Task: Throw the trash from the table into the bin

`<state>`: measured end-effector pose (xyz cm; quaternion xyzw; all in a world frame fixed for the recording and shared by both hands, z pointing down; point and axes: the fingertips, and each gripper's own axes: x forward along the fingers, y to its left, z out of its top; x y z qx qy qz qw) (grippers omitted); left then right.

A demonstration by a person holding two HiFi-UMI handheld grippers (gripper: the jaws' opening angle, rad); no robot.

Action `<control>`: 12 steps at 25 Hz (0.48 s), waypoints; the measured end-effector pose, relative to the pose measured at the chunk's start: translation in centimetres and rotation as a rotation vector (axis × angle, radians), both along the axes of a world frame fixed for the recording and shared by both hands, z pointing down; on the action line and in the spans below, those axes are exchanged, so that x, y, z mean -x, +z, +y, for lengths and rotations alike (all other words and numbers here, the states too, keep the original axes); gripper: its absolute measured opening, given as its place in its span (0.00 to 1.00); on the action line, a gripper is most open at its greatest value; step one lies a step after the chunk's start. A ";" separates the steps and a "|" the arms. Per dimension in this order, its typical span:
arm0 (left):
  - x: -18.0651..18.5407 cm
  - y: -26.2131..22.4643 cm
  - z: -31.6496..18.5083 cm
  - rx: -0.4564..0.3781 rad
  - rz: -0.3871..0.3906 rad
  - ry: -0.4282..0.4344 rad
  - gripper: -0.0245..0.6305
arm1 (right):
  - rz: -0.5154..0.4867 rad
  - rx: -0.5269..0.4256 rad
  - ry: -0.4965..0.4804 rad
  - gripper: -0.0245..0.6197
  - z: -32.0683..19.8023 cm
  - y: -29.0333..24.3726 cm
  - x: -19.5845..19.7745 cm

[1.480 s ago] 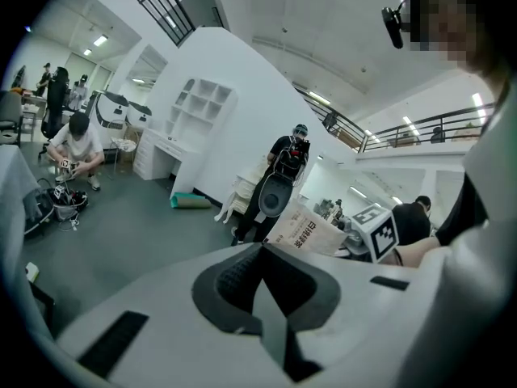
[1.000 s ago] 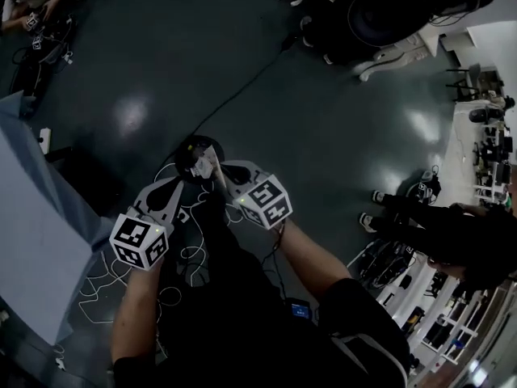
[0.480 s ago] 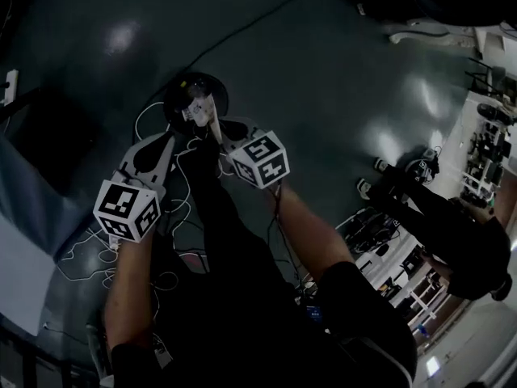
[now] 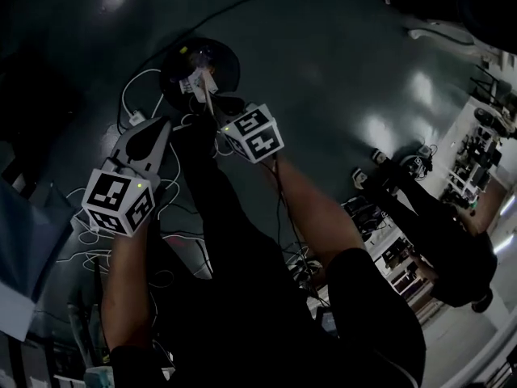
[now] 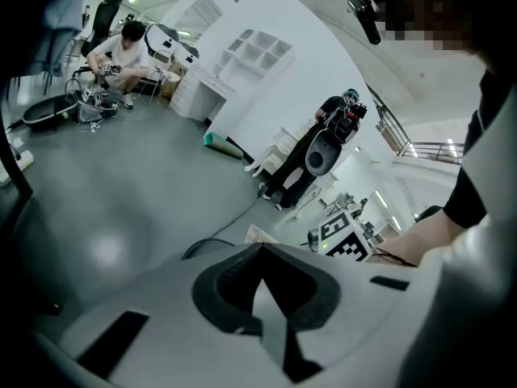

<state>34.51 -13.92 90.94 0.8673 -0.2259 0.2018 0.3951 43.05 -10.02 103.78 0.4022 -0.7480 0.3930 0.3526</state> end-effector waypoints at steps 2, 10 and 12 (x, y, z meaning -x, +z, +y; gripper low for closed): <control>0.6 1.5 -0.1 0.011 -0.002 -0.011 0.06 | 0.031 0.016 -0.002 0.05 -0.1 2.3 -0.1; 2.4 7.1 -1.8 0.039 -0.007 -0.056 0.06 | 0.047 0.056 -0.015 0.05 0.0 9.0 0.8; 2.3 7.5 -2.0 0.052 -0.002 -0.065 0.06 | 0.065 0.070 -0.019 0.05 0.0 10.0 0.6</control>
